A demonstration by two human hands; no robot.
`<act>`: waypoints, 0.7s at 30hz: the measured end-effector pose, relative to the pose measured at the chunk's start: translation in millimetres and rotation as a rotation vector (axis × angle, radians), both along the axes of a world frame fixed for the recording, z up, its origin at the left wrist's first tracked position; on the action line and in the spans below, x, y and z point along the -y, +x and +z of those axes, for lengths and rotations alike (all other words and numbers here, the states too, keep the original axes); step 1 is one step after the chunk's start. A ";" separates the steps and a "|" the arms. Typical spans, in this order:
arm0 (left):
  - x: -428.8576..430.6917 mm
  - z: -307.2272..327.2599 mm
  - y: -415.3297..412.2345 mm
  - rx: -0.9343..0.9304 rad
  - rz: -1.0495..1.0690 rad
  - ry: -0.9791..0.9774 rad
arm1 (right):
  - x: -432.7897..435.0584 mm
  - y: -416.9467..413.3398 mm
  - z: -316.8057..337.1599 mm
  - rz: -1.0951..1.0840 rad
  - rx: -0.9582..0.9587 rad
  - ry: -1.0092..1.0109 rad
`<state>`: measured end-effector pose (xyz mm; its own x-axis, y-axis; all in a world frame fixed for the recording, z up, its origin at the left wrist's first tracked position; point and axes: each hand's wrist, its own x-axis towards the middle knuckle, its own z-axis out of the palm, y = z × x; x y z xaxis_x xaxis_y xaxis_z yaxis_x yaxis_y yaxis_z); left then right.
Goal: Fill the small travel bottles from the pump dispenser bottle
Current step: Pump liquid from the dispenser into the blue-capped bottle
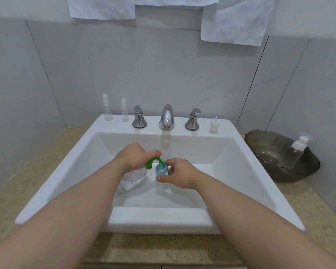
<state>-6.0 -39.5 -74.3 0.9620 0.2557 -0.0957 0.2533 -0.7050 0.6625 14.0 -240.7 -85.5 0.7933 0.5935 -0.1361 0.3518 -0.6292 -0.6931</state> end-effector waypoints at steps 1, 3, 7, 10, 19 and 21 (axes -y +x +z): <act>0.0 0.2 -0.1 0.000 0.002 -0.004 | -0.2 0.3 0.4 0.000 0.003 0.001; -0.4 0.3 -0.3 -0.007 0.003 -0.022 | -1.0 -0.1 0.3 0.002 0.005 0.003; 0.4 0.6 0.4 -0.020 -0.010 -0.023 | 0.1 0.2 -0.7 -0.003 -0.001 -0.002; 2.0 2.1 -0.6 -0.024 -0.011 -0.013 | 0.3 0.5 -1.8 -0.008 -0.004 -0.007; 0.3 2.7 -0.8 -0.028 -0.020 -0.043 | -1.8 1.8 -2.7 -0.006 -0.002 -0.008; 0.5 2.9 -1.2 -0.025 -0.023 -0.055 | -2.2 1.4 -3.2 -0.004 0.001 -0.014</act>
